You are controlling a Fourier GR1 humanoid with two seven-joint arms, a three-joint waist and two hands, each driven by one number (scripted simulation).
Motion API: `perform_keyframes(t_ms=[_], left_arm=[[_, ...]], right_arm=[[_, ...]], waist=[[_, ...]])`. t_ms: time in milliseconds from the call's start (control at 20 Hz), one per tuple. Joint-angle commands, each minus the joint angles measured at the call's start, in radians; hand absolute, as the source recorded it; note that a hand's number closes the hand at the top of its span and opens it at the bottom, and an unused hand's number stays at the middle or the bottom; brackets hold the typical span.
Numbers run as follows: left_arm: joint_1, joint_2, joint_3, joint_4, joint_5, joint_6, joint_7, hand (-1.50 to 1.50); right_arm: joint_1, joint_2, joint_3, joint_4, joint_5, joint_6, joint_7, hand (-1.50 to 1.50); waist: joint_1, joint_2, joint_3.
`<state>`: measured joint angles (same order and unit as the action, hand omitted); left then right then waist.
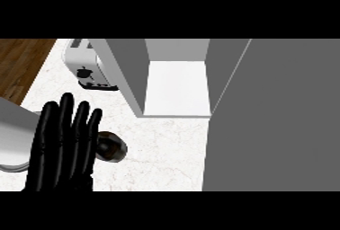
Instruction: Pick up the wine, place it into the cabinet and close the cabinet
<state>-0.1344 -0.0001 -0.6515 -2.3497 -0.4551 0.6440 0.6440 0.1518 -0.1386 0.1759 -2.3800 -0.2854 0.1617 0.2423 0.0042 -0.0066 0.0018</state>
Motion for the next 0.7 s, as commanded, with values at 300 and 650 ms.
perform_keyframes(t_ms=[300,650], left_arm=[[-0.180,0.000,-0.070,-0.098,-0.302,0.050,0.337,-1.50],[-0.178,0.000,-0.131,-0.140,-0.410,0.017,0.413,-1.50]], right_arm=[[0.039,0.000,-0.004,-0.040,-0.015,0.011,0.008,-1.50],[-0.038,0.021,0.044,-0.084,0.043,-0.075,0.103,-1.50]], waist=[[0.005,-0.005,0.002],[0.026,-0.013,0.000]])
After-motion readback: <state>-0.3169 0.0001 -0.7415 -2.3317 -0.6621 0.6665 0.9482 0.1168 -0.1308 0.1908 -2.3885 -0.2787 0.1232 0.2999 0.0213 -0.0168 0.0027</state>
